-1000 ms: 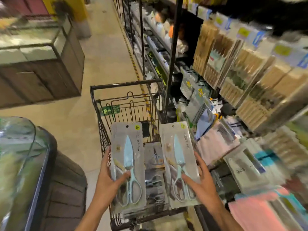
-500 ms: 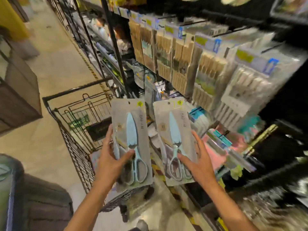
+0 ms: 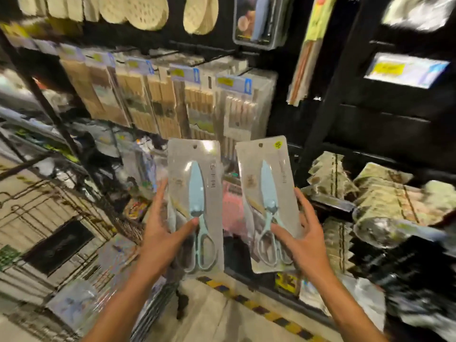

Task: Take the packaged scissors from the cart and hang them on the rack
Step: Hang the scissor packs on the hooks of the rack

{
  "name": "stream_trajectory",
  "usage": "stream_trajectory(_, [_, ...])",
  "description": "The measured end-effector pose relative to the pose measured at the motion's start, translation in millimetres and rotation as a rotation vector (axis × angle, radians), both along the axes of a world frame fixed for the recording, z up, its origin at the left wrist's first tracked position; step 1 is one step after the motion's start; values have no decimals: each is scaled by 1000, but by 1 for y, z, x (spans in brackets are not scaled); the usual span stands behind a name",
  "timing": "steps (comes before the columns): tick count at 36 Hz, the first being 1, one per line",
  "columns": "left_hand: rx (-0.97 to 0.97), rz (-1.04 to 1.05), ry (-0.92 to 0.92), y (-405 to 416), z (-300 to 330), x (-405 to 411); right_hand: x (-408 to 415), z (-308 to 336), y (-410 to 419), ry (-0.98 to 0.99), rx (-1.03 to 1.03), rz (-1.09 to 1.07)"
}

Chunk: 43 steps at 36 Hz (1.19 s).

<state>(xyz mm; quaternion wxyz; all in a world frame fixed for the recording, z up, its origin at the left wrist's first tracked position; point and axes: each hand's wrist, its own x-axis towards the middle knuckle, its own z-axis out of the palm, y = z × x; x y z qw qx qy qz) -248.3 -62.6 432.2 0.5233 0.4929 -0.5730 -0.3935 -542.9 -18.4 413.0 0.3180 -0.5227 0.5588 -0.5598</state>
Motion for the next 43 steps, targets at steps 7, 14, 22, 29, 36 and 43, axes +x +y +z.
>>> stream_trajectory(7, [-32, -193, -62, 26, 1, -46, -31, 12, 98, 27, 1, -230])
stream_trajectory(14, [-33, -405, -18, 61, 22, -117, -70, 29, 188, 48, 14, -417])
stream_trajectory(22, [-56, -544, 38, 107, 49, -202, -132, 47, 255, 49, -83, -555])
stream_trajectory(29, [-142, -601, 58, 157, 71, -275, -194, 66, 309, 27, -147, -589])
stream_trajectory(36, [-213, -619, 88, 201, 91, -336, -249, 81, 350, 58, -194, -623])
stream_trajectory(43, [-222, -601, 100, 229, 110, -376, -295, 89, 370, 44, -206, -589])
